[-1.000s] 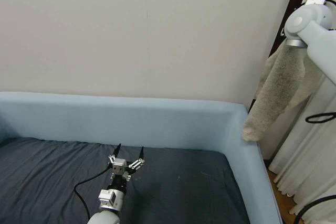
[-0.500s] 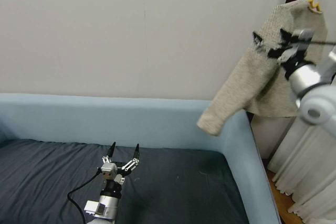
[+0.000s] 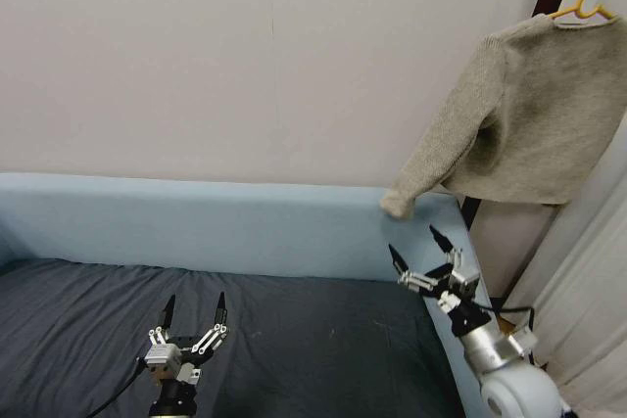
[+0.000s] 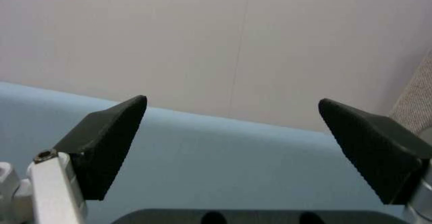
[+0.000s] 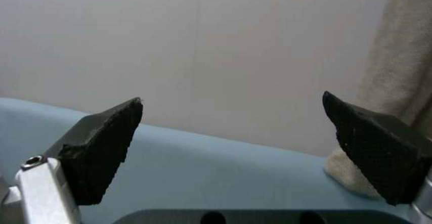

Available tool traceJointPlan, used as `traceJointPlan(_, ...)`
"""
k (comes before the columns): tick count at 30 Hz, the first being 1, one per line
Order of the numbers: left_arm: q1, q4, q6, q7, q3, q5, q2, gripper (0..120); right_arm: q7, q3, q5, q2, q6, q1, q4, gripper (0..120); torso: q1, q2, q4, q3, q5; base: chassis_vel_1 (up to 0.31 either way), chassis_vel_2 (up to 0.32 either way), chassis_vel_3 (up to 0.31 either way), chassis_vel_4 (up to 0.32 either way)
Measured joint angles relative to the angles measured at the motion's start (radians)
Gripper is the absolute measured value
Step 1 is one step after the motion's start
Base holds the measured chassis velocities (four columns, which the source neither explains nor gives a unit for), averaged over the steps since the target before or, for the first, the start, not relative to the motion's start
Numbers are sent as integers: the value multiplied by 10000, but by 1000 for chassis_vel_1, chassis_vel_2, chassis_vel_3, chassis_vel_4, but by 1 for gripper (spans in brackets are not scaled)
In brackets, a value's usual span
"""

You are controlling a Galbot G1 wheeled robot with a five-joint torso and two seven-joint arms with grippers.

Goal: Pick up the clothes from the sofa and hang them on the clothes hanger.

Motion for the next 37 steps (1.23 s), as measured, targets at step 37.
traceJointPlan(37, 257, -361, 615, -496, 840, 799, -435, 100, 1165, 2766, -1725, 1607, -1079, -2806, 1219, 100, 1, -1, -4, 2, 4, 0, 0, 0, 0)
